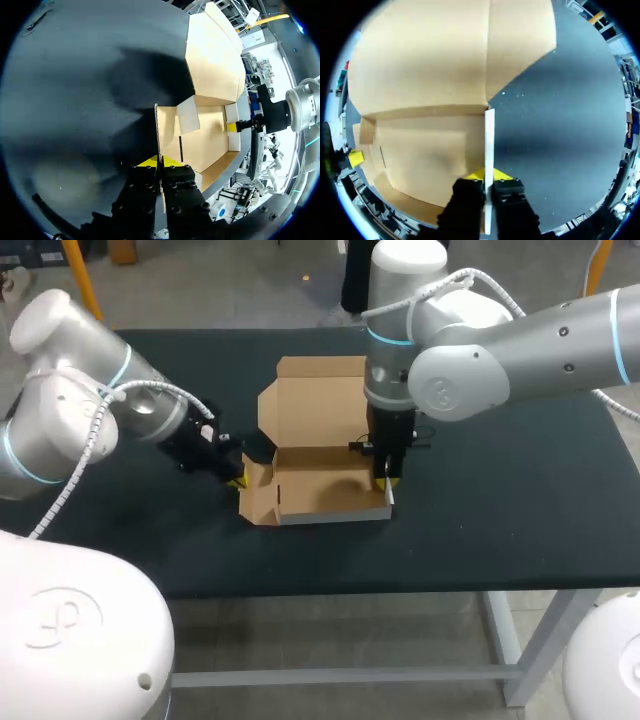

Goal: Assemble the packaging by folding the flat box into shape, placing the metal phone stand inside, and closing the box properly

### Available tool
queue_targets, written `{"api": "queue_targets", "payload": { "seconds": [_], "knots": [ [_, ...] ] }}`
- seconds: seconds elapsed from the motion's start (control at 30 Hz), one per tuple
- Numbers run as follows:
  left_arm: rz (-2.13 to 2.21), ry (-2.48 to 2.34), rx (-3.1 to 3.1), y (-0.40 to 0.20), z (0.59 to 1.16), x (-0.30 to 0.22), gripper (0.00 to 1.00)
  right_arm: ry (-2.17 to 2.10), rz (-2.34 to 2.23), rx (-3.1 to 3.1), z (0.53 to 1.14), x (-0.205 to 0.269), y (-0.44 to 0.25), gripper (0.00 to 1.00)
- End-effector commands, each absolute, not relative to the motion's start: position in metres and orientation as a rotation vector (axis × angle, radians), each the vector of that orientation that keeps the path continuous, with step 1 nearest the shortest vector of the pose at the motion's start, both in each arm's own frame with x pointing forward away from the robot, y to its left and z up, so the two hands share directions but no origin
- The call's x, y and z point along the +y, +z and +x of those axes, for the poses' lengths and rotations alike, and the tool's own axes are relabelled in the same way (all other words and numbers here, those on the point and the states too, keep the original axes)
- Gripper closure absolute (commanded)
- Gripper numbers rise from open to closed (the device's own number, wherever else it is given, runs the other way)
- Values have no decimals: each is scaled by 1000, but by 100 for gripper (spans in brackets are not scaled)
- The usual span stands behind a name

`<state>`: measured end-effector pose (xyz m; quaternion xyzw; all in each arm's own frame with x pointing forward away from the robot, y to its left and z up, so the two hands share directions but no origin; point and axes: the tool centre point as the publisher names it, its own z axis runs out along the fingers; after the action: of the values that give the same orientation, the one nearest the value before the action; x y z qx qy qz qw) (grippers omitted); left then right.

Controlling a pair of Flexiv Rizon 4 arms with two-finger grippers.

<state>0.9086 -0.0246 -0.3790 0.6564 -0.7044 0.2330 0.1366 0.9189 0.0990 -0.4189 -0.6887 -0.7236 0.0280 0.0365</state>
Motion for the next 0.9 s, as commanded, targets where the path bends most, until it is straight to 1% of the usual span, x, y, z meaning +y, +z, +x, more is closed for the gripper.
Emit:
{"api": "queue_targets", "payload": {
  "seconds": [0.03, 0.4, 0.9],
  "knots": [
    [2022, 538, -2137, -368, 906, -36, 100, 91, -2111, -2222, 920, 100, -419, 100],
    [2039, 514, -2181, -347, 909, -47, 100, 91, -2111, -2222, 920, 100, -419, 100],
    [1968, 548, -2187, -341, 904, -59, 100, 91, -2111, -2222, 920, 100, -419, 100]
  ]
}}
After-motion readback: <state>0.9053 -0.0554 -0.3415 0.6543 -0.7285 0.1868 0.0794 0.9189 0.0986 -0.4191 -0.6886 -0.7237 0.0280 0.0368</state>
